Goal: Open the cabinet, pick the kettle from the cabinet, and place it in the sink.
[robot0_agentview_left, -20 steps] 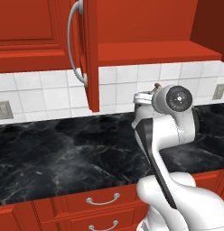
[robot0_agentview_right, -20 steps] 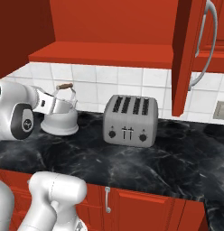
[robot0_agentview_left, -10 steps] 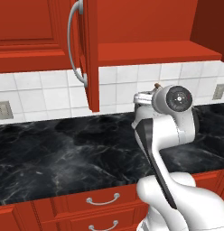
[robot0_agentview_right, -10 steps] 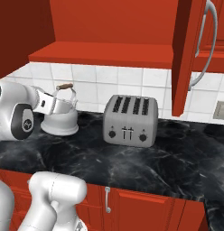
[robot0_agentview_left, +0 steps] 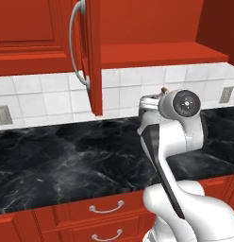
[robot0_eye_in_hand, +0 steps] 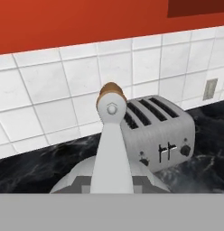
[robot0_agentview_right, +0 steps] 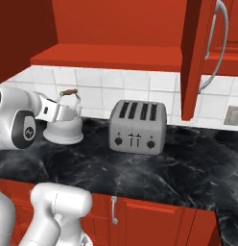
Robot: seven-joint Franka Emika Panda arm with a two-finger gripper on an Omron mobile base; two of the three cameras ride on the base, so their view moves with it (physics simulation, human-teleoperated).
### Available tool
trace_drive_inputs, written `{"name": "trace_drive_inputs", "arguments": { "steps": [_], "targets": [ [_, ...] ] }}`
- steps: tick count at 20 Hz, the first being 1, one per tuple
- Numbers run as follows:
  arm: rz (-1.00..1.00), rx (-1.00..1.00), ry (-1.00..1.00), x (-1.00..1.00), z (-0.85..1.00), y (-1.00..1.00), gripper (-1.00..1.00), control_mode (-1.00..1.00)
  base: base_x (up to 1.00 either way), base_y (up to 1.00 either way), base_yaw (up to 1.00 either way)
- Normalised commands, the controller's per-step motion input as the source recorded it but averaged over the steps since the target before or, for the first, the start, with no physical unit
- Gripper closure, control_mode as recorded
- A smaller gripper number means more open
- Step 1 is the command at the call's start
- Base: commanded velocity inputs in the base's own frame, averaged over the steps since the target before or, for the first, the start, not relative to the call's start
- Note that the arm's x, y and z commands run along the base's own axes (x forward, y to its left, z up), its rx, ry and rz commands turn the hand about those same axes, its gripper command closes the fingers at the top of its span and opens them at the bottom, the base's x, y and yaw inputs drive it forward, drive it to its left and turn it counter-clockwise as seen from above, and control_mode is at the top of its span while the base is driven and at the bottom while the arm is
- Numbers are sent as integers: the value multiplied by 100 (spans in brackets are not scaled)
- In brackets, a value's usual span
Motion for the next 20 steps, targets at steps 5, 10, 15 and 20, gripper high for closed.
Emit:
{"name": "trace_drive_inputs", "arguments": {
  "steps": [5, 10, 15, 20],
  "targets": [
    [0, 0, 0, 0, 0, 0, 100, 100, -43, 3, -8],
    [0, 0, 0, 0, 0, 0, 100, 100, -45, 8, -1],
    [0, 0, 0, 0, 0, 0, 100, 100, -50, 9, 0],
    [0, 0, 0, 0, 0, 0, 100, 100, -42, 10, 26]
  ]
}}
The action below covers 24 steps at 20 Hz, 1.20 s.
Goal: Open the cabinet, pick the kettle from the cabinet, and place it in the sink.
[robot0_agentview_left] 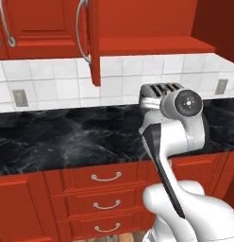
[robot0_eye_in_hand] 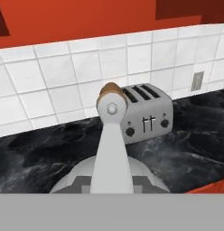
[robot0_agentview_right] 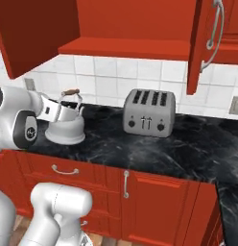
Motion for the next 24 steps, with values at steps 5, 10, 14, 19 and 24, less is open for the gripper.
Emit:
{"name": "trace_drive_inputs", "arguments": {
  "steps": [5, 10, 14, 19, 24],
  "targets": [
    [0, 0, 0, 0, 0, 0, 100, 100, -25, 5, 61],
    [0, 0, 0, 0, 0, 0, 100, 100, -14, 4, 64],
    [0, 0, 0, 0, 0, 0, 100, 100, -4, 1, 73],
    [0, 0, 0, 0, 0, 0, 100, 100, 0, 0, 89],
    [0, 0, 0, 0, 0, 0, 100, 100, 0, 1, 85]
  ]
}}
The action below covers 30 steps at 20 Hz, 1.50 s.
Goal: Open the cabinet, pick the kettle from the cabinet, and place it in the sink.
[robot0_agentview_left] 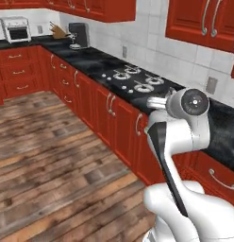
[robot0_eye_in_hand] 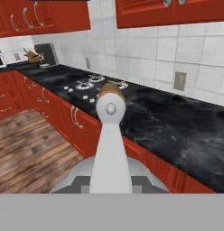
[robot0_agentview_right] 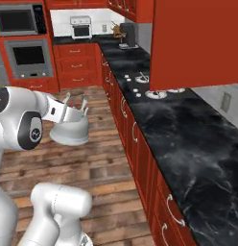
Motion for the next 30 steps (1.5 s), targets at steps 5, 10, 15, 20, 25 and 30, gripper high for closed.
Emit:
{"name": "trace_drive_inputs", "arguments": {
  "steps": [5, 10, 15, 20, 25, 30],
  "targets": [
    [0, 0, 0, 0, 0, 0, 100, 100, 0, 1, 85],
    [0, 0, 0, 0, 0, 0, 100, 100, 0, 0, 87],
    [0, 0, 0, 0, 0, 0, 100, 100, 2, 0, 79],
    [0, 0, 0, 0, 0, 0, 100, 100, 13, 0, 66],
    [0, 0, 0, 0, 0, 0, 100, 100, 16, -2, 68],
    [0, 0, 0, 0, 0, 0, 100, 100, 16, -3, 68]
  ]
}}
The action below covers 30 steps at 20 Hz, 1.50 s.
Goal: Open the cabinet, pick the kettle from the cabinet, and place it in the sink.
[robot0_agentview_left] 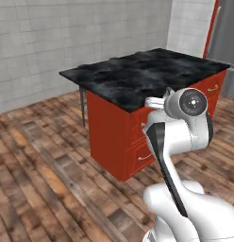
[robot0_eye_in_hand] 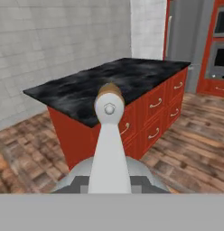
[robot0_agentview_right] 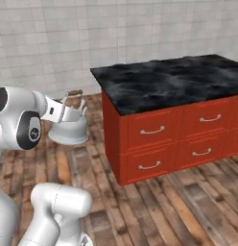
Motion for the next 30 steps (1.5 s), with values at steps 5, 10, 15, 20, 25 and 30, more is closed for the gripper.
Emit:
{"name": "trace_drive_inputs", "arguments": {
  "steps": [5, 10, 15, 20, 25, 30],
  "targets": [
    [0, 0, 0, 0, 0, 0, 100, 100, 22, -1, 61],
    [0, 0, 0, 0, 0, 0, 100, 100, 42, 1, 46],
    [0, 0, 0, 0, 0, 0, 100, 100, 54, 0, 39],
    [0, 0, 0, 0, 0, 0, 100, 100, 62, 0, 30],
    [0, 0, 0, 0, 0, 0, 100, 100, 66, -6, 19],
    [0, 0, 0, 0, 0, 0, 100, 100, 67, -8, 18]
  ]
}}
